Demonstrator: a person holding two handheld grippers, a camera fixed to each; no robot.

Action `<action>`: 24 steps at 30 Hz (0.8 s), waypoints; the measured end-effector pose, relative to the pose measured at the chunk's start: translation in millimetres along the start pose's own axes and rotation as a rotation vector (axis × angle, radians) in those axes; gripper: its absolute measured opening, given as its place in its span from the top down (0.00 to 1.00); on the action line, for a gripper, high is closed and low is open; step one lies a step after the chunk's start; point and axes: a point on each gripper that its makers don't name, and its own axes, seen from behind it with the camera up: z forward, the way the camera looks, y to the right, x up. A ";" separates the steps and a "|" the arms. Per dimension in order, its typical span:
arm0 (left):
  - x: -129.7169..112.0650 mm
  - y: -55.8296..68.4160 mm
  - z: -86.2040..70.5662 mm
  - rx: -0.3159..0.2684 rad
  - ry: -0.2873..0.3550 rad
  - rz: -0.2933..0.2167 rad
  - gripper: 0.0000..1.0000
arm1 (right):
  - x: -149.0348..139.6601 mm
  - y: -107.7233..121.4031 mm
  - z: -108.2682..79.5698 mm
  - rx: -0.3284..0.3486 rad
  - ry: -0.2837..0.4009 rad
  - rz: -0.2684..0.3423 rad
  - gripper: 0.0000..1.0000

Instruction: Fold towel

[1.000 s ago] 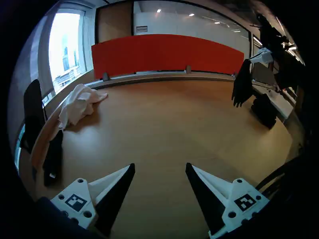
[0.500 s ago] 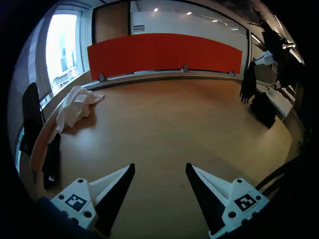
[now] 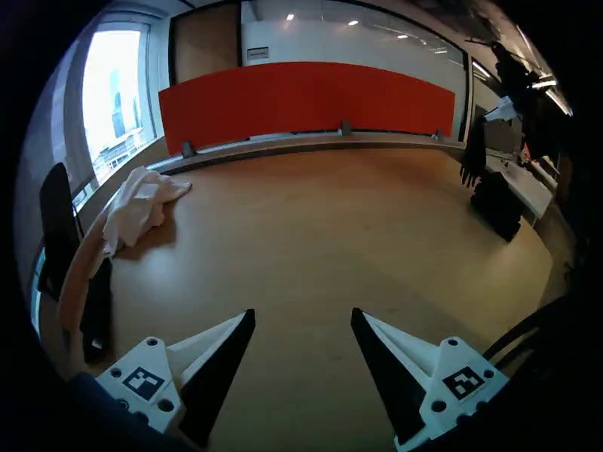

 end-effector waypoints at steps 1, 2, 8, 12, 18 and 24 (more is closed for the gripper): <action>0.3 0.9 0.3 0.000 -0.001 0.000 0.06 | -1.5 2.6 -0.3 -0.002 -0.003 0.002 0.97; 0.6 1.7 0.5 -0.001 -0.002 0.001 0.06 | -2.8 4.9 -0.5 -0.004 -0.005 0.005 0.97; 2.4 6.6 2.2 -0.003 -0.006 0.004 0.06 | -13.8 12.2 -2.8 -0.013 -0.017 0.016 0.97; 3.9 9.2 3.1 -0.006 -0.007 0.007 0.06 | -22.1 13.4 -7.8 -0.017 -0.021 0.026 0.97; 4.9 12.6 3.6 -0.012 -0.008 0.009 0.06 | -36.6 13.0 -20.8 -0.027 -0.025 0.042 0.97; 4.6 17.2 3.3 -0.022 -0.009 0.015 0.06 | -53.7 6.6 -35.6 -0.036 -0.030 0.066 0.97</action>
